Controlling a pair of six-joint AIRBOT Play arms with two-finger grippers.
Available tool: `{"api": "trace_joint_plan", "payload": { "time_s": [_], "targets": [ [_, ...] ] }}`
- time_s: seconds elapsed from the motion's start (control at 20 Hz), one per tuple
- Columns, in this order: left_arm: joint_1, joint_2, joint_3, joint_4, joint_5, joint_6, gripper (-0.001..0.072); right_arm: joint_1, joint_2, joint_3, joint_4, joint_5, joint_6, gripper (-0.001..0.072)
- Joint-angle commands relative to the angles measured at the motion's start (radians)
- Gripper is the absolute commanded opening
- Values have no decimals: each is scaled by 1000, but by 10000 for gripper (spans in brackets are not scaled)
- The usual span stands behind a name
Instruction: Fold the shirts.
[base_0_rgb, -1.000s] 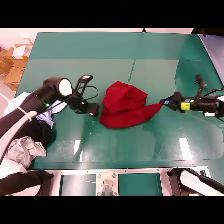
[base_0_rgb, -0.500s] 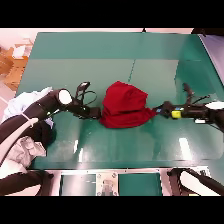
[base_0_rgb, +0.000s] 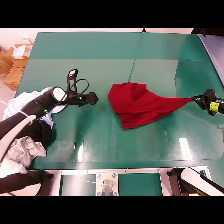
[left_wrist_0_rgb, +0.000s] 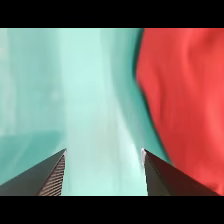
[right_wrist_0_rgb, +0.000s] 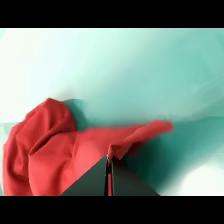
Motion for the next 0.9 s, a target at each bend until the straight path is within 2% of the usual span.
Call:
{"api": "trace_joint_plan", "payload": {
  "time_s": [0.0,0.1,0.2,0.4,0.45,0.5,0.55,0.75,0.85],
  "targets": [
    [-56,-92,9,-284,123,206,549,0,-25,6,-7,-15,5,16],
    [-116,-188,67,-436,124,332,550,41,-48,6,-7,-15,5,15],
    [-163,-282,155,-517,120,389,549,84,-67,6,-7,-15,5,15],
    [-183,-375,244,-513,143,387,547,134,-76,6,-7,-15,5,16],
    [-183,-381,243,-511,145,387,411,138,-76,6,-7,-15,5,16],
    [-183,-383,243,-495,138,396,127,139,-76,6,-6,-15,5,15],
    [-183,-383,247,-486,125,407,23,139,-76,6,-7,-15,5,15],
    [-139,-351,290,-454,43,407,21,138,-76,8,0,-3,5,15],
    [-93,-269,314,-356,-13,405,20,138,-75,29,32,40,1,14]
  ]
}}
